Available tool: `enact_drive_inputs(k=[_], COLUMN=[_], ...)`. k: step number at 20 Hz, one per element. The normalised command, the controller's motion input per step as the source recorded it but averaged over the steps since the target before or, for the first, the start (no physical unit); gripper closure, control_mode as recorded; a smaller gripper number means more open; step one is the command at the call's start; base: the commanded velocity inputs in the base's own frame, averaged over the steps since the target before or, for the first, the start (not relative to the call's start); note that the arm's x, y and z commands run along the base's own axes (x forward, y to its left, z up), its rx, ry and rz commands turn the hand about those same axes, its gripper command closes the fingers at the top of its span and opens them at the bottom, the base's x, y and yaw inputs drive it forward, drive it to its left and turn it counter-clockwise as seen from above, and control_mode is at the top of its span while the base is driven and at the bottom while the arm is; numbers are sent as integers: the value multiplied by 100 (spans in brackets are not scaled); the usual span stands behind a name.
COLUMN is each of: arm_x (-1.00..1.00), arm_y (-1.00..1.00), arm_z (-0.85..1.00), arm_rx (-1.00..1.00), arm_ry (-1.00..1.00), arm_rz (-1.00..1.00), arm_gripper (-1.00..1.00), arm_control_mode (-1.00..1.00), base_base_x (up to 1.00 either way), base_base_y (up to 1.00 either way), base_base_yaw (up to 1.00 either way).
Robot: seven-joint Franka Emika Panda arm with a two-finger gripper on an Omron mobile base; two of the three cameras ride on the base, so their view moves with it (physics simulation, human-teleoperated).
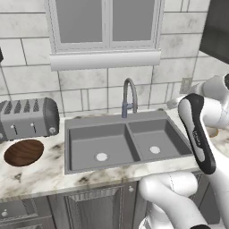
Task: Rinse each bowl for a few seconds and place them down in the sink or on the counter.
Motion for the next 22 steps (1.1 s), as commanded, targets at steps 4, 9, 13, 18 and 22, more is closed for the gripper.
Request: enact_drive_inputs(k=[4,9,13,18,22], arm_x=[7,7,18,27,26], arm_y=[-7,-2,0,0,-2], arm_z=[-13,-14,-20,-16,-15], arm_rx=[0,-1,0,0,0], arm_ry=[-11,-10,-9,-7,-7], arm_rz=[6,6,4,5,7], arm_gripper=[-100,-100,-100,-100,-100], arm_control_mode=[-100,-100,-100,-100,-100], base_base_x=[0,0,0,0,0], base_base_y=[0,0,0,0,0], base_base_yaw=[0,0,0,0,0])
